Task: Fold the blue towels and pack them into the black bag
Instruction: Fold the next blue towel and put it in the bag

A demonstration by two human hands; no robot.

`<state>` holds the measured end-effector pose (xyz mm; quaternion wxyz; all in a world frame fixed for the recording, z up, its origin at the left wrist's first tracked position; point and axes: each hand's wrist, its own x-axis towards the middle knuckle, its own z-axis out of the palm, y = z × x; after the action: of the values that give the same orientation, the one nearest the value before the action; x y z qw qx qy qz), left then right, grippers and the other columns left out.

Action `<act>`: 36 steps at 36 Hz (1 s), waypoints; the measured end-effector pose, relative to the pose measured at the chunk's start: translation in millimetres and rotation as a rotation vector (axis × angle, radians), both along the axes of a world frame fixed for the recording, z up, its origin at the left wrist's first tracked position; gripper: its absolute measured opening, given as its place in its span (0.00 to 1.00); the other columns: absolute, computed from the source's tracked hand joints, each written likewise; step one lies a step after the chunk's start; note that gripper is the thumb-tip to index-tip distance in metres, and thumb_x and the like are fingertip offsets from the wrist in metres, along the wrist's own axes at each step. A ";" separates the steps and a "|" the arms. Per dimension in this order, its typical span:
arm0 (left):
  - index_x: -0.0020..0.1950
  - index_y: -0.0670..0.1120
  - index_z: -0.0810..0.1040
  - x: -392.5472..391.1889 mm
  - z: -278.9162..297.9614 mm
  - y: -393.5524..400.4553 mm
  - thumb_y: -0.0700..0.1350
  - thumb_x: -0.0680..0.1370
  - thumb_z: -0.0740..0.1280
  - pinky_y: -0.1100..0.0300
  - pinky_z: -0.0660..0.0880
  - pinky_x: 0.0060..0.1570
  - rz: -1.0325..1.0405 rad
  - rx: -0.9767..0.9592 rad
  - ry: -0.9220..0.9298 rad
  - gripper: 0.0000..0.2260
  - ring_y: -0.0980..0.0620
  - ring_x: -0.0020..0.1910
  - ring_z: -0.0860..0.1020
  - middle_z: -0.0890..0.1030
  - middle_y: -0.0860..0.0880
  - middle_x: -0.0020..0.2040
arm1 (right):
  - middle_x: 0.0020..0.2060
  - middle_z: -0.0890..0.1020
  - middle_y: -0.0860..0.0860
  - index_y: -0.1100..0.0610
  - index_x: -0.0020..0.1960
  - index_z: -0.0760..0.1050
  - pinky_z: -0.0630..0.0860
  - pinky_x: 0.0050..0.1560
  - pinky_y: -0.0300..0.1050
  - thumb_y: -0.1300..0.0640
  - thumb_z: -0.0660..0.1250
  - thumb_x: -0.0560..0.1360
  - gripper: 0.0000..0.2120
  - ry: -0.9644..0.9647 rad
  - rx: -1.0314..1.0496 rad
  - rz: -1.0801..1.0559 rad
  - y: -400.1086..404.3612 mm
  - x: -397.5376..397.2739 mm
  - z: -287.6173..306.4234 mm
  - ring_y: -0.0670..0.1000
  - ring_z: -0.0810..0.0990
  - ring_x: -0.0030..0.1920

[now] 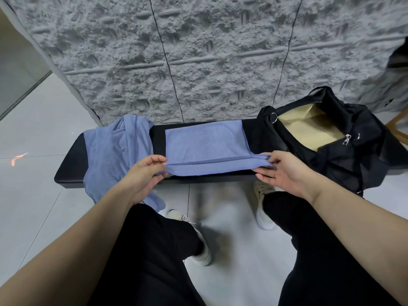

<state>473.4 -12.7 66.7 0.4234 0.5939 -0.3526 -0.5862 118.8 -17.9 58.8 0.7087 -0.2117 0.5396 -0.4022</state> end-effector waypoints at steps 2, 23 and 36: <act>0.50 0.44 0.77 4.2 -1.0 -0.1 0.27 0.78 0.60 0.66 0.76 0.47 -0.034 -0.005 -0.016 0.14 0.56 0.41 0.79 0.80 0.50 0.43 | 0.49 0.85 0.55 0.58 0.56 0.78 0.78 0.58 0.53 0.70 0.49 0.71 0.23 -0.005 -0.016 0.016 -1.8 0.3 1.2 0.56 0.85 0.53; 0.48 0.49 0.84 0.3 -17.1 -63.3 0.44 0.77 0.71 0.59 0.73 0.44 0.037 -0.257 -0.579 0.02 0.54 0.36 0.75 0.80 0.50 0.38 | 0.33 0.78 0.53 0.56 0.50 0.74 0.80 0.34 0.44 0.56 0.61 0.82 0.05 0.455 -0.267 -0.077 -63.6 43.4 -0.9 0.49 0.76 0.26; 0.53 0.42 0.82 12.5 -37.5 -164.5 0.43 0.78 0.71 0.51 0.75 0.43 0.141 -0.108 -0.566 0.07 0.48 0.38 0.74 0.79 0.45 0.38 | 0.36 0.77 0.57 0.56 0.53 0.70 0.74 0.24 0.39 0.57 0.58 0.84 0.04 0.518 -0.104 -0.030 -161.7 65.6 -9.3 0.52 0.72 0.29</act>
<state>485.9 -177.1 29.2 0.3792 0.7333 -0.4452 -0.3467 184.4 -179.7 49.4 0.5288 -0.3357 0.6848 -0.3723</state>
